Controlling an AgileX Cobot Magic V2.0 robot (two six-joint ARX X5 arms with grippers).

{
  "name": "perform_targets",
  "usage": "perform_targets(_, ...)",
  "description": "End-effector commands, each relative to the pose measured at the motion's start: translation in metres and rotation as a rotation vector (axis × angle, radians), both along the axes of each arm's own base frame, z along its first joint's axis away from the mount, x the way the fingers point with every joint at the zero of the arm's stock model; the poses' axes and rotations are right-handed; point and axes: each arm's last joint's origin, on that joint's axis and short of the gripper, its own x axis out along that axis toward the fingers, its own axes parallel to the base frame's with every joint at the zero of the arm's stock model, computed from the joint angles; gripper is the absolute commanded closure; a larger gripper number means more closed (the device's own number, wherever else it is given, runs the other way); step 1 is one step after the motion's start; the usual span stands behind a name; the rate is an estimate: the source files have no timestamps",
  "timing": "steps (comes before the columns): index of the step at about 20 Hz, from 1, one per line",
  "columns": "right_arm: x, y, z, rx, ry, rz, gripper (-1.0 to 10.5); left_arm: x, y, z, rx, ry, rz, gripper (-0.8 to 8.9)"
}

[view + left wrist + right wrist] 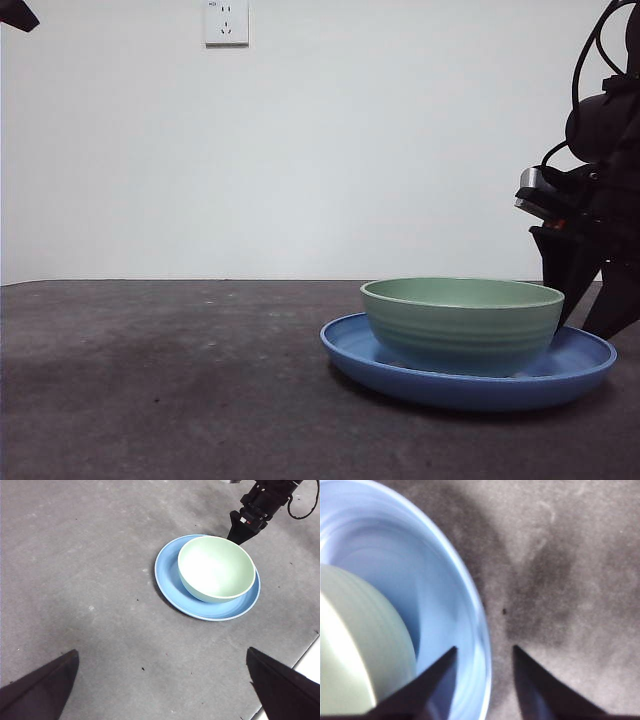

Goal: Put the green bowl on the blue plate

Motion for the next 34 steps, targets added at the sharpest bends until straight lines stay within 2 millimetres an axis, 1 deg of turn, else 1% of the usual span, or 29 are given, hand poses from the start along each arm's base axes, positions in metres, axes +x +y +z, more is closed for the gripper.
perform_targets(1,0.004,0.002,-0.003,0.0,0.0,0.014,8.2,0.0,-0.001,0.004,-0.012,-0.011,-0.005,0.95)
perform_targets(6,0.004,0.002,-0.004,-0.001,0.003,0.014,8.4,0.0,-0.001,0.004,-0.012,-0.011,-0.005,0.94)
perform_targets(10,0.004,0.001,-0.004,-0.002,0.008,0.013,9.3,0.0,-0.001,0.004,-0.012,-0.011,-0.005,0.94)
perform_targets(15,0.005,0.001,-0.004,0.005,0.028,-0.021,9.3,0.0,-0.001,0.004,-0.012,-0.011,-0.004,0.94)
perform_targets(19,0.011,0.001,0.011,0.042,0.038,-0.03,9.3,0.0,-0.001,0.004,-0.014,-0.009,-0.003,0.94)
perform_targets(22,0.016,0.006,0.024,0.052,0.026,-0.036,9.3,0.0,-0.001,0.004,-0.014,-0.009,-0.003,0.94)
perform_targets(24,0.019,0.013,0.03,0.086,0.014,-0.023,9.3,0.0,-0.001,0.004,-0.014,-0.009,-0.003,0.94)
perform_targets(26,0.02,0.025,0.033,0.096,0.004,-0.02,9.3,0.0,-0.001,0.004,-0.014,-0.009,-0.003,0.94)
perform_targets(29,0.02,0.05,0.033,0.116,-0.019,0.009,9.3,0.0,-0.001,0.004,-0.014,-0.009,-0.003,0.94)
perform_targets(32,0.021,0.076,0.024,0.132,-0.015,0.036,9.3,0.0,-0.001,0.004,-0.014,-0.009,-0.003,0.94)
perform_targets(34,0.021,0.09,0.012,0.132,0.009,0.061,9.3,0.0,-0.001,0.004,-0.014,-0.009,-0.003,0.94)
